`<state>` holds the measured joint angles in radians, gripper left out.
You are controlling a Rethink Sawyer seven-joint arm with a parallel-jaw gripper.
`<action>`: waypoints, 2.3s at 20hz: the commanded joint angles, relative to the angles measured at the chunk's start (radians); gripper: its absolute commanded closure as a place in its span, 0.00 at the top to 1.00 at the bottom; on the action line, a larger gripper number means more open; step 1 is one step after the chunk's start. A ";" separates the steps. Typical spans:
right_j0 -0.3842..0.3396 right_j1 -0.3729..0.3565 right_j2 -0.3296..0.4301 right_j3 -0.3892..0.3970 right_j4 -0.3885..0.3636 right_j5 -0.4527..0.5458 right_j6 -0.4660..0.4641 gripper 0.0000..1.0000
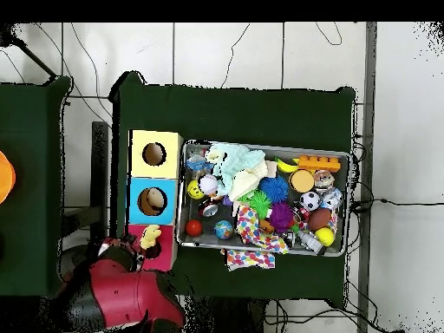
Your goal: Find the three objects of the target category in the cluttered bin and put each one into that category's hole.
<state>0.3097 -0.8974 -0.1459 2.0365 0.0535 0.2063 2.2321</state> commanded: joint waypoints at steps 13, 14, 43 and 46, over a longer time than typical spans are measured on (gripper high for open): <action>-0.035 0.041 0.071 -0.093 -0.051 0.041 0.034 0.00; -0.031 0.042 0.066 -0.092 -0.053 0.039 0.036 0.00; -0.138 0.069 0.131 0.056 -0.092 -0.067 0.060 0.00; -0.149 0.056 0.141 0.058 -0.091 -0.047 0.055 0.00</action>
<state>0.2056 -0.8493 -0.1011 2.0508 0.0009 0.1649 2.2321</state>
